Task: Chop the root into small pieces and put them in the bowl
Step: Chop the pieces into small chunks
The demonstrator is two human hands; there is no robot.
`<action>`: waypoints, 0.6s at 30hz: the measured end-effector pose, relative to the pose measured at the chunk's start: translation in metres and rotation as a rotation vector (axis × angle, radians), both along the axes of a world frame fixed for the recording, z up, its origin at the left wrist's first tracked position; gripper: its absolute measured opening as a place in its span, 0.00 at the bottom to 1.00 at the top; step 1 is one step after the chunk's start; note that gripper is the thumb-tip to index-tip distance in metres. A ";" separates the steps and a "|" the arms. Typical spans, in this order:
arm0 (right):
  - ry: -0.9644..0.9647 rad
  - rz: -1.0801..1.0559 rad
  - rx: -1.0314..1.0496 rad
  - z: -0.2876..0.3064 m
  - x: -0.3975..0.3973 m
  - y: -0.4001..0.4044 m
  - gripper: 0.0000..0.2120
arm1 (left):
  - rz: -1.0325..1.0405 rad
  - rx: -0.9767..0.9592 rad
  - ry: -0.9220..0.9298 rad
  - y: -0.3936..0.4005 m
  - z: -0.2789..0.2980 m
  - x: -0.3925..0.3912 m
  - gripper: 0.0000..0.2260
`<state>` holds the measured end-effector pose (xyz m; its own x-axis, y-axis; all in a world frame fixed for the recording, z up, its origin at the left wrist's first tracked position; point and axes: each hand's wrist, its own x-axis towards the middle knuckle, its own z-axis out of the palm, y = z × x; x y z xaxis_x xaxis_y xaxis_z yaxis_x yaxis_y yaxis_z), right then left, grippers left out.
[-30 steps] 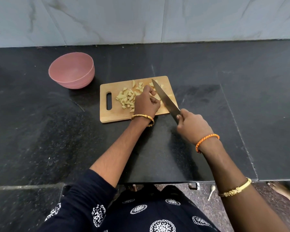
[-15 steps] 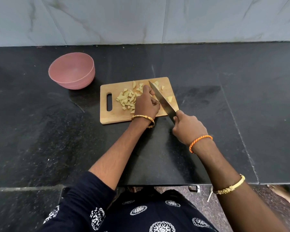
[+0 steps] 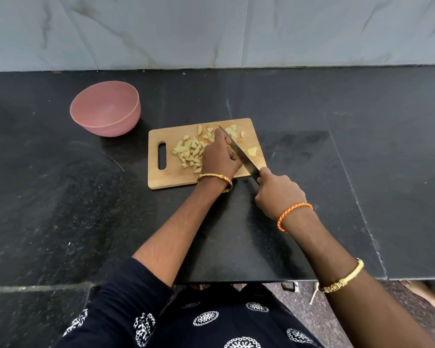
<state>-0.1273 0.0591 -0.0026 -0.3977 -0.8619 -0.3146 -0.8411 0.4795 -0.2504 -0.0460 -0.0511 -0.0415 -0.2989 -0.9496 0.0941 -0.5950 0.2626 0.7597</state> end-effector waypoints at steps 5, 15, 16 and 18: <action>-0.056 0.002 0.053 0.005 -0.003 0.003 0.11 | 0.014 -0.017 -0.006 0.001 0.000 -0.002 0.18; -0.184 -0.065 -0.019 0.017 -0.019 0.019 0.08 | 0.043 -0.070 -0.067 0.003 0.000 -0.004 0.06; -0.215 -0.083 -0.063 0.016 -0.018 0.018 0.08 | 0.051 -0.116 -0.099 0.005 0.003 -0.004 0.05; -0.316 -0.133 -0.157 0.013 -0.017 0.013 0.09 | 0.078 -0.195 -0.142 0.007 0.010 -0.003 0.07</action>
